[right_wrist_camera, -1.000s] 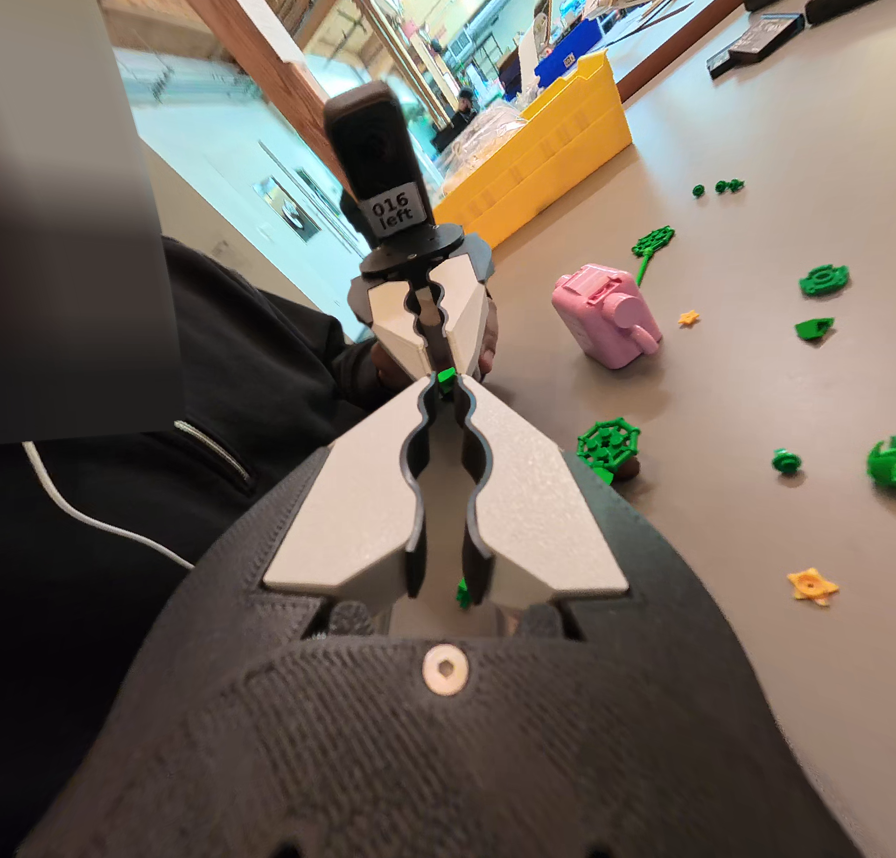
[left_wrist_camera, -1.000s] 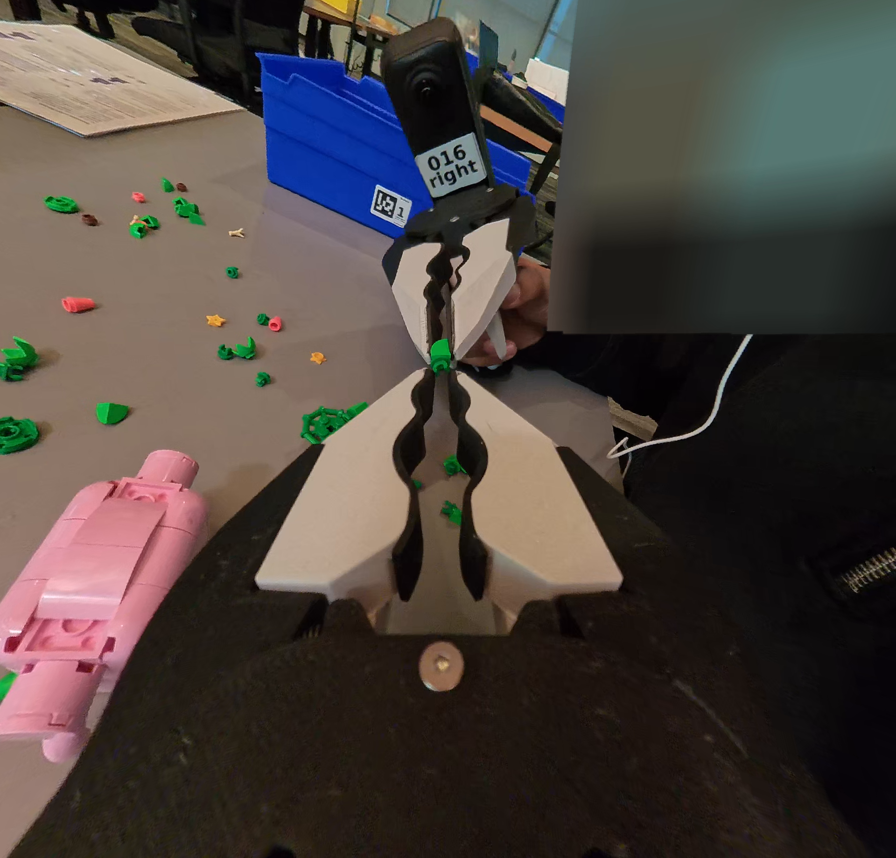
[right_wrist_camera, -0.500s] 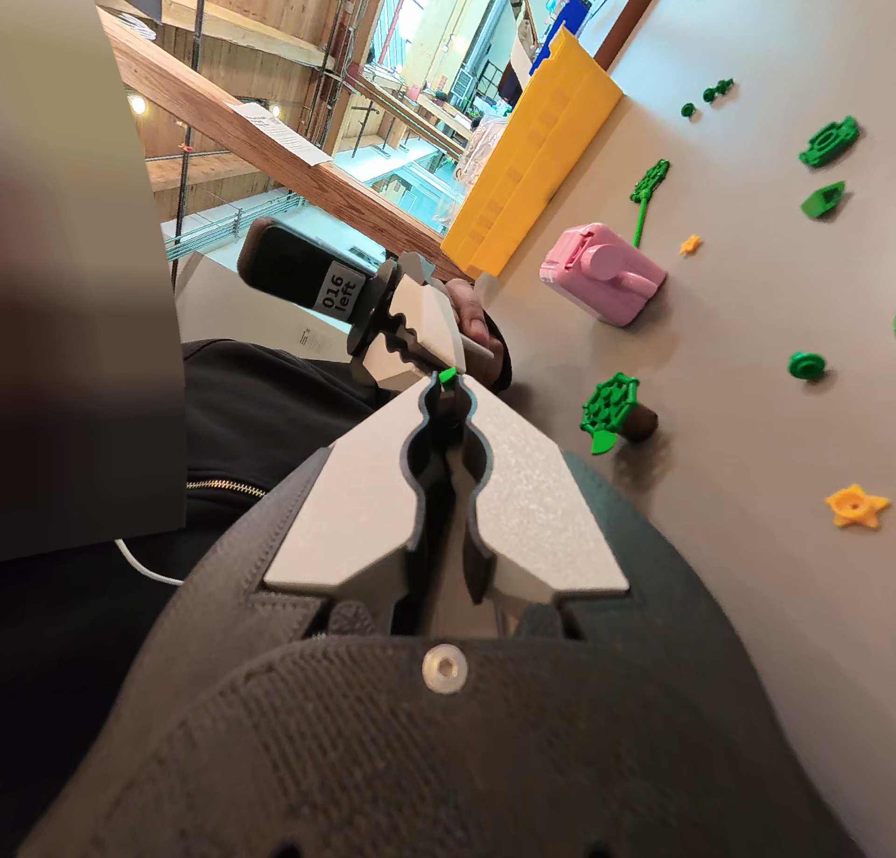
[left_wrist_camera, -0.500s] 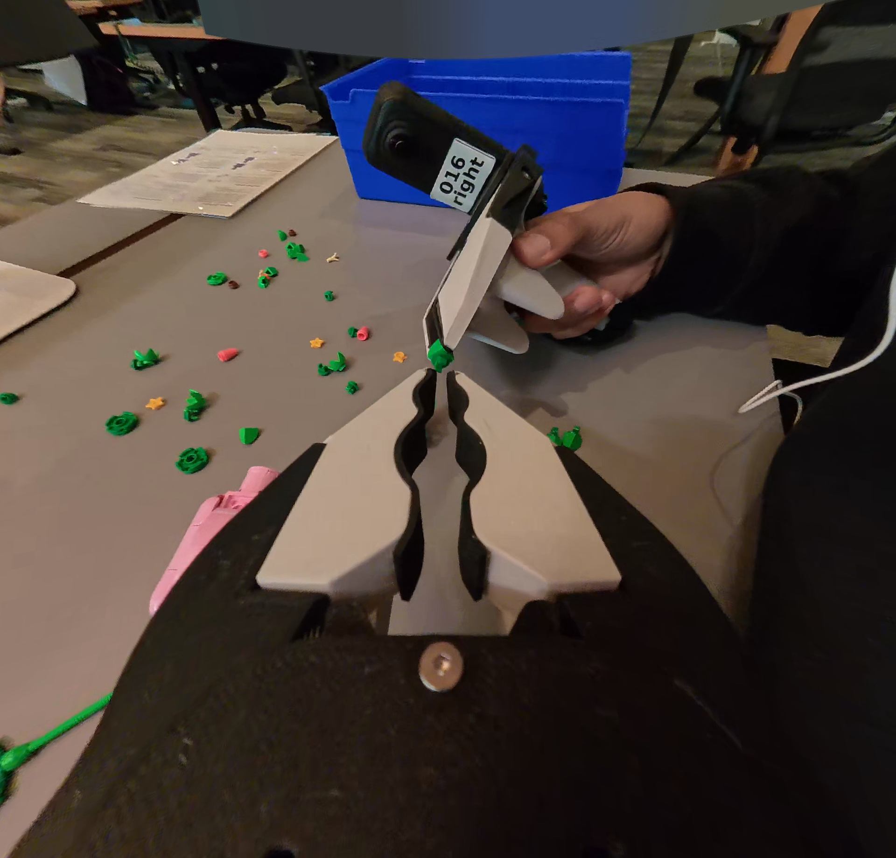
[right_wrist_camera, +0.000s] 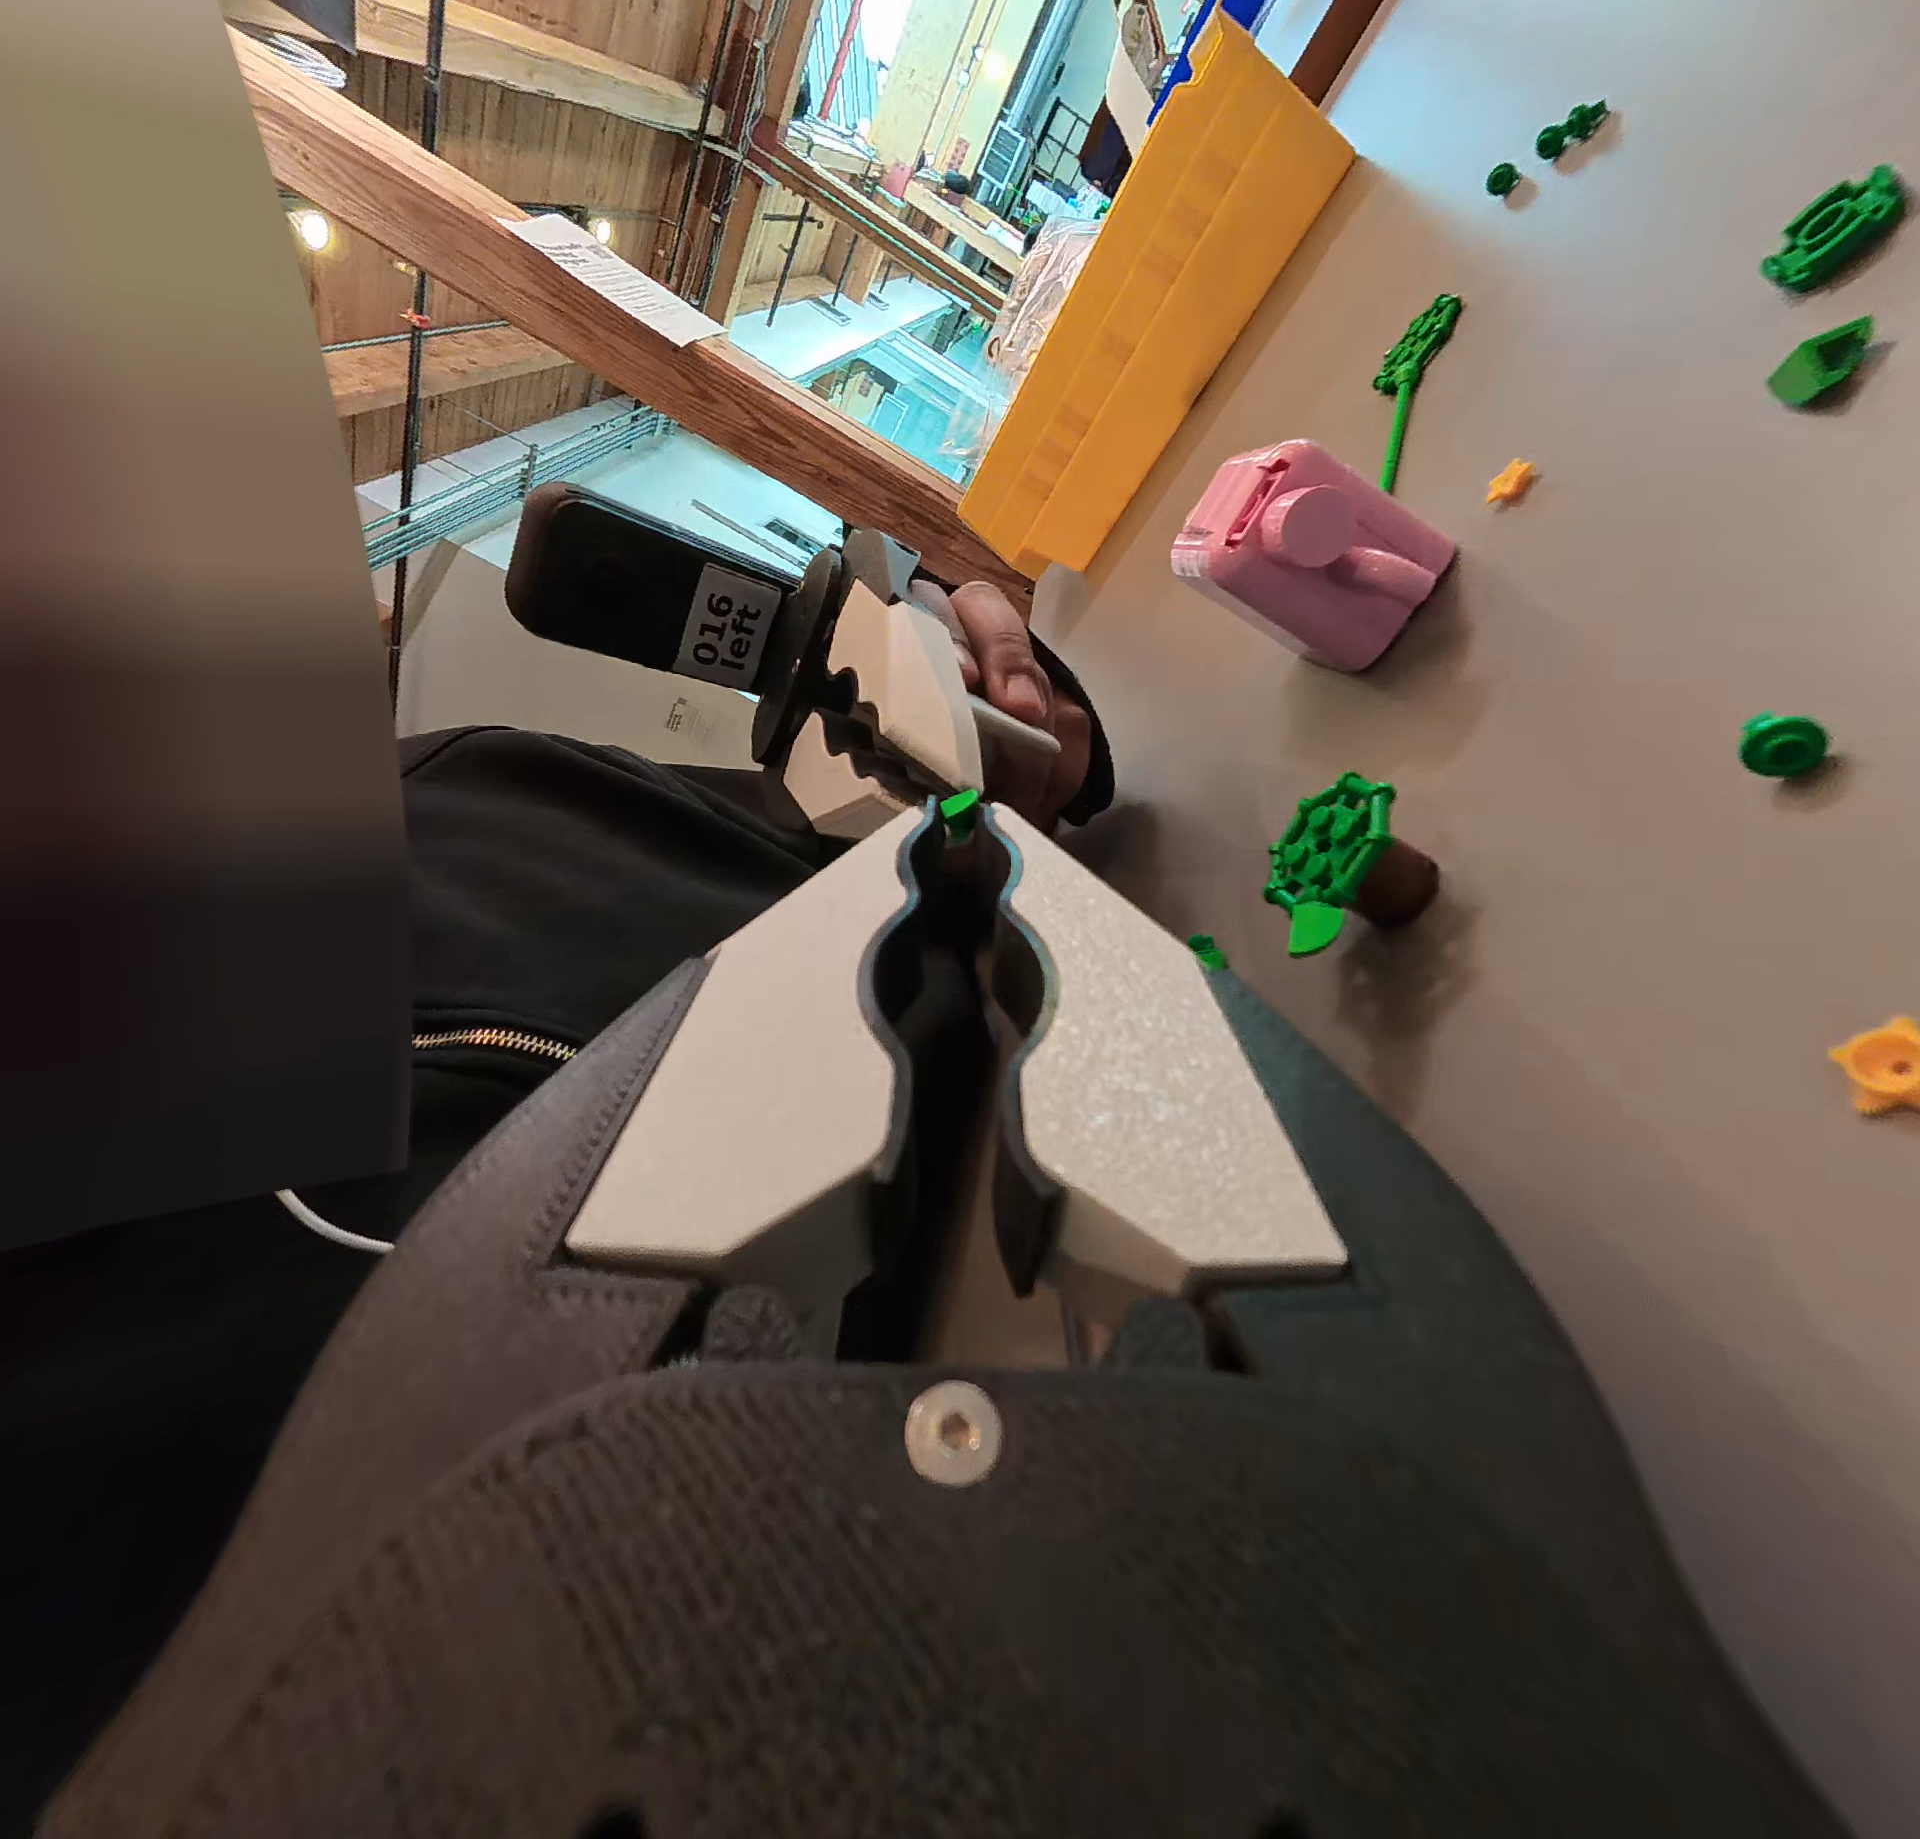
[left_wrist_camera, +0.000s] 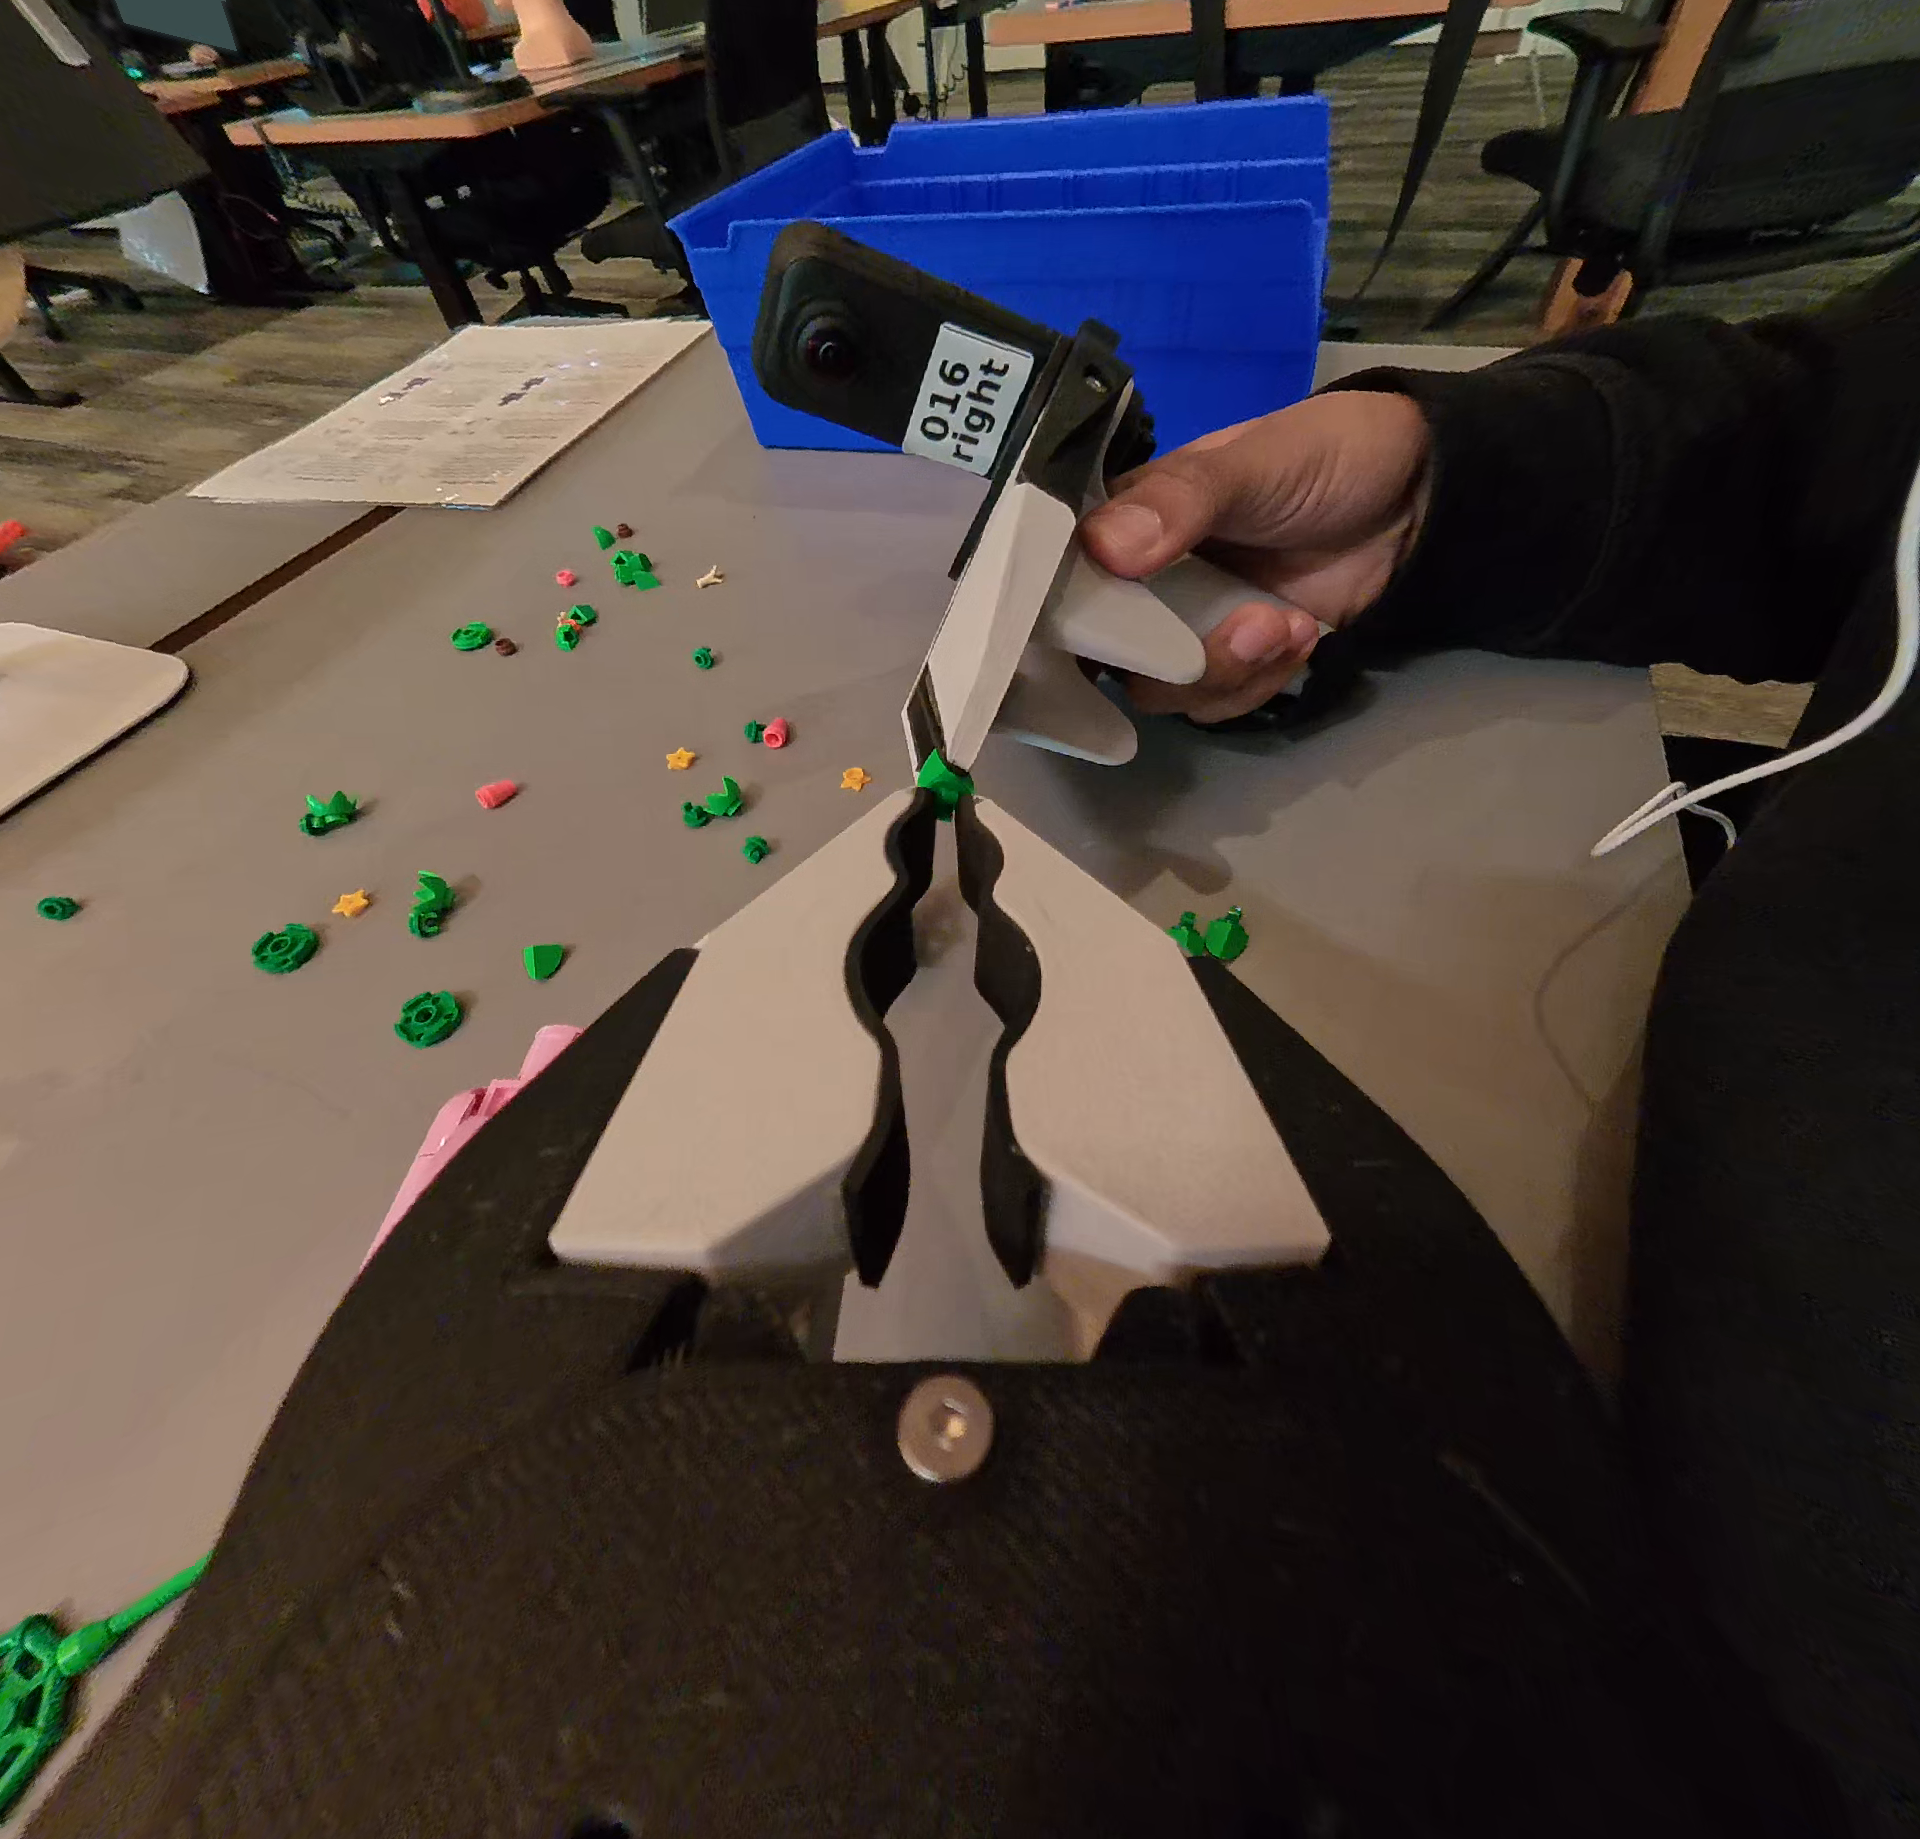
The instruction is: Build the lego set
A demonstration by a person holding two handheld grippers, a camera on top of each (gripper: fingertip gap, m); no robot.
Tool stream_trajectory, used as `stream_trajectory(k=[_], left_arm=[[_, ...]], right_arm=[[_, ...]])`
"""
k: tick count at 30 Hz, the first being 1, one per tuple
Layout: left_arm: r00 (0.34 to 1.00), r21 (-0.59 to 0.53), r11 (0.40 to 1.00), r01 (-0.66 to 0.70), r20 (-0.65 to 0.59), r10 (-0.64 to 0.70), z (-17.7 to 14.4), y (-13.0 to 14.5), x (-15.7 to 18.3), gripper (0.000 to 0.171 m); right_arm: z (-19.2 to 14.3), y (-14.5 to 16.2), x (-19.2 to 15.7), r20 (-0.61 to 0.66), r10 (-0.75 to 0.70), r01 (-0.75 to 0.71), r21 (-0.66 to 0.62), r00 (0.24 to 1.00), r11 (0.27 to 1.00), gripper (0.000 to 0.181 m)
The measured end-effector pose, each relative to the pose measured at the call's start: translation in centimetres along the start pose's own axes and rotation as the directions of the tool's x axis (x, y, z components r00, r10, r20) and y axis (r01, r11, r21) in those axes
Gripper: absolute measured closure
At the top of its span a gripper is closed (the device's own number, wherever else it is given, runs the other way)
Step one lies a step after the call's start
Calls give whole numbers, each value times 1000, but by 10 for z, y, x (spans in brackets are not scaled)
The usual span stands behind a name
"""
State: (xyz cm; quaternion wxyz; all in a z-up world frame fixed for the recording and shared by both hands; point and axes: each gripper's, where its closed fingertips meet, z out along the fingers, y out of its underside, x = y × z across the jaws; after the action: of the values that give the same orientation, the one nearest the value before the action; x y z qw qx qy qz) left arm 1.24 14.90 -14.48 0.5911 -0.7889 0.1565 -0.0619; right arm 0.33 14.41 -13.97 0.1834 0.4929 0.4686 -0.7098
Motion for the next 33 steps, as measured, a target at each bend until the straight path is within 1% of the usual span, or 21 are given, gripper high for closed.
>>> stream_trajectory(k=[6,12,18,33], left_arm=[[999,5,999,-41,15,41,-1,-2,1,171],[998,8,998,-60,5,60,-1,-3,5,171],[989,-22,990,-139,44,140,1,-1,7,171],[979,-40,980,-193,65,195,2,0,10,171]], right_arm=[[0,0,-3,36,23,-23,5,999,1000,177],[1,1,-5,89,77,-78,1,993,997,175],[0,3,-4,78,84,-83,-14,993,996,176],[-2,5,-4,82,96,-93,-37,992,995,176]])
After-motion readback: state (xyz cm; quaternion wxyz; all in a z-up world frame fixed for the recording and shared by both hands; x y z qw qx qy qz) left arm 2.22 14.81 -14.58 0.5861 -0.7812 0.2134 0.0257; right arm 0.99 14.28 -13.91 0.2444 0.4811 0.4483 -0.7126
